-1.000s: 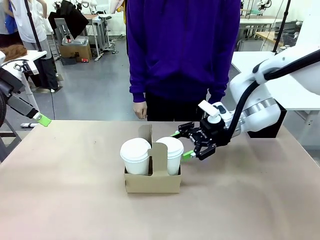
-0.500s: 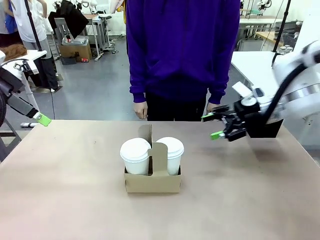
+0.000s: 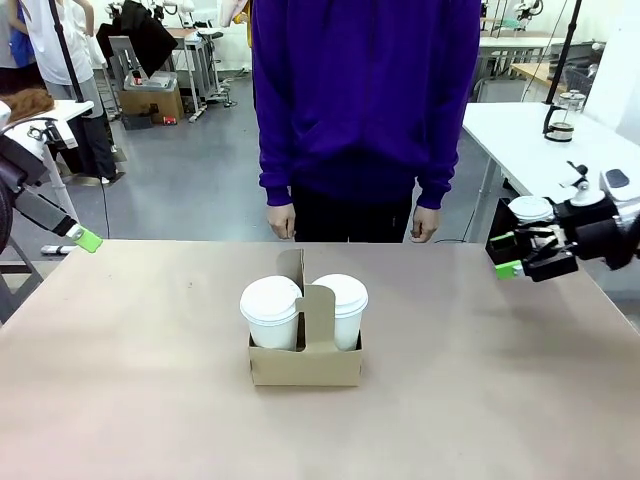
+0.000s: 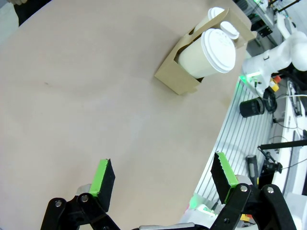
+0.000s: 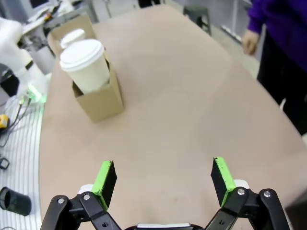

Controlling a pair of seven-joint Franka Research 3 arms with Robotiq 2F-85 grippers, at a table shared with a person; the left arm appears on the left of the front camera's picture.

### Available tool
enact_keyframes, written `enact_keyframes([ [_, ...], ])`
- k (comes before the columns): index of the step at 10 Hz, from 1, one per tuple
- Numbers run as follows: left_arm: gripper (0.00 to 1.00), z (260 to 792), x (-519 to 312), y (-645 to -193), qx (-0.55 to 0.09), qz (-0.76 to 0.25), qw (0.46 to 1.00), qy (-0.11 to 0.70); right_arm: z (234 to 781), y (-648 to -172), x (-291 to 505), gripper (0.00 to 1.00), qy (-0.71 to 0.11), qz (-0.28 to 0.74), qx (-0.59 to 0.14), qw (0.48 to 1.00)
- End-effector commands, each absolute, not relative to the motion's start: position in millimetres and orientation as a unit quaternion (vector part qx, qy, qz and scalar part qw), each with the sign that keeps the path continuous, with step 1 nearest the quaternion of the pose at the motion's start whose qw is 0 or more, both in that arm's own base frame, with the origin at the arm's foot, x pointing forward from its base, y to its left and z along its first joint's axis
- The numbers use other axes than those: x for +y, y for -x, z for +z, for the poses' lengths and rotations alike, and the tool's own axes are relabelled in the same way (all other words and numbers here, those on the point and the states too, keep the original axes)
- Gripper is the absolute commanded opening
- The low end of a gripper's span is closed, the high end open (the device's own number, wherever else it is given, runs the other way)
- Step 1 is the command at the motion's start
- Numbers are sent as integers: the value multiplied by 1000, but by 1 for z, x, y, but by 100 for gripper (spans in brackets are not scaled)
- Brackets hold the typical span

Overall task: Pour a drink into a cup and package it in a carrier.
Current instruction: Insert the held 600 ml Paper Cup into the Cup Carrier.

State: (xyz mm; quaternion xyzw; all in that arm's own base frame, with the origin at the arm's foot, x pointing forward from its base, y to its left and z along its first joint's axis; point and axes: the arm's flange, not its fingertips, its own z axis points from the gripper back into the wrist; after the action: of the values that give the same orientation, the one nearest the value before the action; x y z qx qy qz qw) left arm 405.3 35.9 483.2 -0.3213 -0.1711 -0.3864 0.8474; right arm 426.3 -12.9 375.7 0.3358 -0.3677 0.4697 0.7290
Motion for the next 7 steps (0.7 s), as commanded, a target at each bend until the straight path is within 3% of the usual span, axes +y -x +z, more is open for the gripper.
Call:
enact_keyframes([
  [1,100,485,36,-404,-173,-387,847,320,379,-411,-15,100,-335,439,-343,760],
  [7,100,485,36,-404,-173,-387,847,320,369,-413,-21,100,-332,436,-349,760],
])
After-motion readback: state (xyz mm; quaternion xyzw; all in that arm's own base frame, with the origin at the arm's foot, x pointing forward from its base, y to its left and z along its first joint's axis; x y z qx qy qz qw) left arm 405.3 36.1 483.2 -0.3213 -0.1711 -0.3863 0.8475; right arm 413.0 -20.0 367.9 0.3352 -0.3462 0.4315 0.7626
